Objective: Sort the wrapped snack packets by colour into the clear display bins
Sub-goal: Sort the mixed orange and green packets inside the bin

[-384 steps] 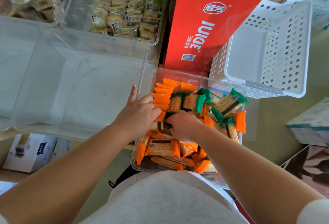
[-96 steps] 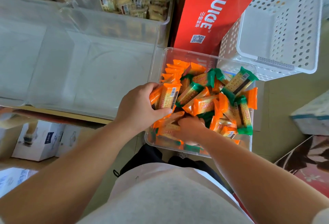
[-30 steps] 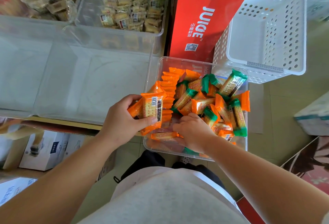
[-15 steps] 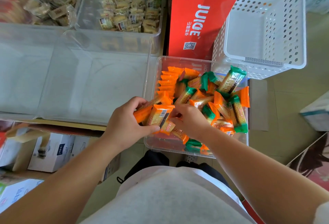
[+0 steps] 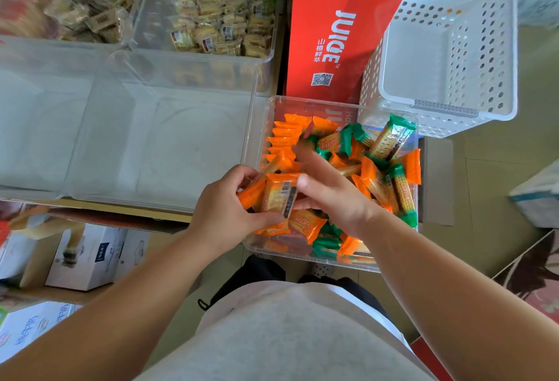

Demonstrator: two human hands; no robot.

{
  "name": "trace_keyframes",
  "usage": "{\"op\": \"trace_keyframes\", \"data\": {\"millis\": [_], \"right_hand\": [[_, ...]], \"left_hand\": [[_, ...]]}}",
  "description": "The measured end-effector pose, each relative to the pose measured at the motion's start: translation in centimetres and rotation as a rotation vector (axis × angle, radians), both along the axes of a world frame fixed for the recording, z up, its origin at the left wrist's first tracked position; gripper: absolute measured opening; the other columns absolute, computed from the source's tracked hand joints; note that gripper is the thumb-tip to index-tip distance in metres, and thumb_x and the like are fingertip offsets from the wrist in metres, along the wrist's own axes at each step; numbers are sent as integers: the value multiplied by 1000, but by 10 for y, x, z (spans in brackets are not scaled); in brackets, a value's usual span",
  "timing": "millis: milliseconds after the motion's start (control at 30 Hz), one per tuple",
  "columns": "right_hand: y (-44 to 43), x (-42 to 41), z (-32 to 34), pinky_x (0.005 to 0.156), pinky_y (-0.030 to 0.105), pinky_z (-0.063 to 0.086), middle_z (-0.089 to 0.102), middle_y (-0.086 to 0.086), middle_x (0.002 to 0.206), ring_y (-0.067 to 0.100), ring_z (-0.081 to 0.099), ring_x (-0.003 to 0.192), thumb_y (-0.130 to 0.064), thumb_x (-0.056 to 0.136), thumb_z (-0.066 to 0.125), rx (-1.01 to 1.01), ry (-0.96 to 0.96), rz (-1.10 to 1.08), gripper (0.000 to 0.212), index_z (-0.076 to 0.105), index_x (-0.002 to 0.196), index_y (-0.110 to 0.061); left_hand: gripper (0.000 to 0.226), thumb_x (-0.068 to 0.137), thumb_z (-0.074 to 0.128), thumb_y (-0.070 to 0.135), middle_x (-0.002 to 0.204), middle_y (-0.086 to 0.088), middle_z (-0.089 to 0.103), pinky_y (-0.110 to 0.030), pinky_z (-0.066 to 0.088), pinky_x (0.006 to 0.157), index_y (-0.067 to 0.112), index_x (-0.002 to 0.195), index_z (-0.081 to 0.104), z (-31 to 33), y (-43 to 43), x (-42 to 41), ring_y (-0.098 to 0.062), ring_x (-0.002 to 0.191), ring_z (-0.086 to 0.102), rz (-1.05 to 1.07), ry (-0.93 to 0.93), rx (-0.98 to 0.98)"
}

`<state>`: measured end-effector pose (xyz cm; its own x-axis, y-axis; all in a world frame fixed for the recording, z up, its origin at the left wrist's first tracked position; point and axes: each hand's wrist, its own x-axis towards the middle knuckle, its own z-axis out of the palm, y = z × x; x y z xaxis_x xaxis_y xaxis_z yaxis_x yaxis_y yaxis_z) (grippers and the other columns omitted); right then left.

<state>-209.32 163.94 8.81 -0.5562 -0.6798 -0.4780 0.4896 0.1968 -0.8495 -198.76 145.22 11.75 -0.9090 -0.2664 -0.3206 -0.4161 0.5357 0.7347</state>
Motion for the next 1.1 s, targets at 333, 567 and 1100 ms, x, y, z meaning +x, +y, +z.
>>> {"op": "trace_keyframes", "data": {"millis": [333, 567, 1100], "right_hand": [[25, -11, 1, 81, 32, 58, 72, -9, 98, 10, 69, 89, -28, 78, 85, 254, 438, 64, 40, 62, 110, -37], [26, 5, -3, 80, 9, 46, 66, -23, 98, -11, 62, 86, -22, 81, 83, 293, 662, 345, 51, 63, 127, -32], [42, 3, -1, 71, 37, 54, 69, -6, 91, 17, 63, 80, -32, 87, 74, 612, 833, 358, 21, 65, 105, -26]], "left_hand": [[70, 78, 85, 32, 107, 29, 59, -11, 50, 72, 41, 137, 49, -9, 9, -11, 9, 86, 62, -240, -129, 110], [51, 80, 80, 29, 84, 13, 48, -17, 33, 63, 29, 126, 59, -25, 15, -7, -12, 79, 49, -412, 24, -253], [11, 88, 62, 18, 97, 2, 67, -36, 30, 82, 22, 93, 71, -40, 29, -17, -24, 106, 54, -864, -201, -883]]}}
